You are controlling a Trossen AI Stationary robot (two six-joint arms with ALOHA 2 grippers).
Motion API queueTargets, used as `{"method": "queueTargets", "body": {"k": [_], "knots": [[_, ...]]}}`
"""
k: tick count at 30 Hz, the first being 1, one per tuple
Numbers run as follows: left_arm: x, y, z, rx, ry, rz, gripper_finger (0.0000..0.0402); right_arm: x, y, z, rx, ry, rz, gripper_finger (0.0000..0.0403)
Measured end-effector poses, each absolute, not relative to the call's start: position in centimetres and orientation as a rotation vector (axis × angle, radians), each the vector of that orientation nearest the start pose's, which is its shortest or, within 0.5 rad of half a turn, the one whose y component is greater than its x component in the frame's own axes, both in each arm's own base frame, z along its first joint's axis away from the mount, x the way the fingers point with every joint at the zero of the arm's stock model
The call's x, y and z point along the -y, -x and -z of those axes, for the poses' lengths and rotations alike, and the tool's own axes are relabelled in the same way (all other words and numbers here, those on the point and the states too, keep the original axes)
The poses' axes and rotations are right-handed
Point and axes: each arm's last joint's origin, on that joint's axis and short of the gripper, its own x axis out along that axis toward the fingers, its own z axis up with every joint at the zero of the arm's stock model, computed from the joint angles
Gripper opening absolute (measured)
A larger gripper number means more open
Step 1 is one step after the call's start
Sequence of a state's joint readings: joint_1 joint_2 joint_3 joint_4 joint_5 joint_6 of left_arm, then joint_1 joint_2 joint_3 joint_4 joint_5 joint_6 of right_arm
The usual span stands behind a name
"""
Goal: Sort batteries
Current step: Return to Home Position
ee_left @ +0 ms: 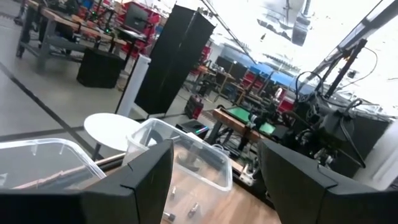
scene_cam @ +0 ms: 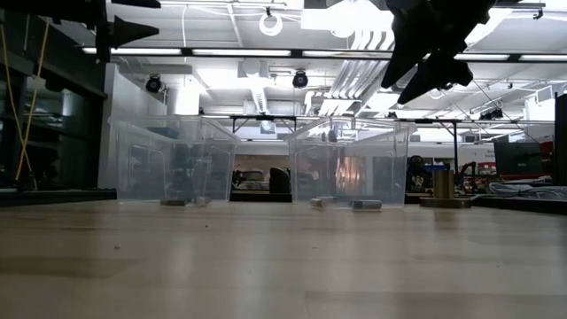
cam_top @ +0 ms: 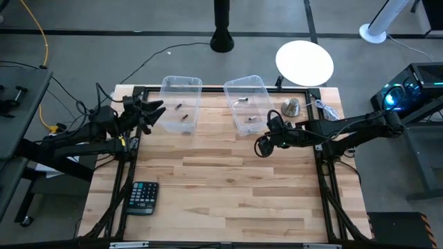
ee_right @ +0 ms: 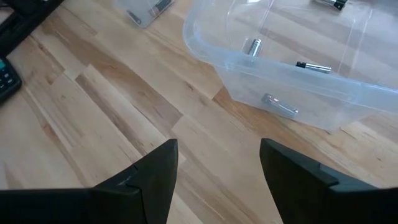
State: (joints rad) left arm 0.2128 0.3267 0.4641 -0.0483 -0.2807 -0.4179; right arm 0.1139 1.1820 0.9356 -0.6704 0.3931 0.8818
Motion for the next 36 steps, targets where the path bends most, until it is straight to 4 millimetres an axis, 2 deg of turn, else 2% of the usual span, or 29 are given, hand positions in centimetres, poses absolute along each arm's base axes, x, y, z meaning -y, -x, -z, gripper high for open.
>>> {"method": "queueTargets", "body": {"k": [36], "knots": [[-2.56,-9.64,-28.94,0.189,0.415,-0.463,0.0227,-1.66,-22.98,-27.09,-0.734,-0.585,0.572,0.0222]]}}
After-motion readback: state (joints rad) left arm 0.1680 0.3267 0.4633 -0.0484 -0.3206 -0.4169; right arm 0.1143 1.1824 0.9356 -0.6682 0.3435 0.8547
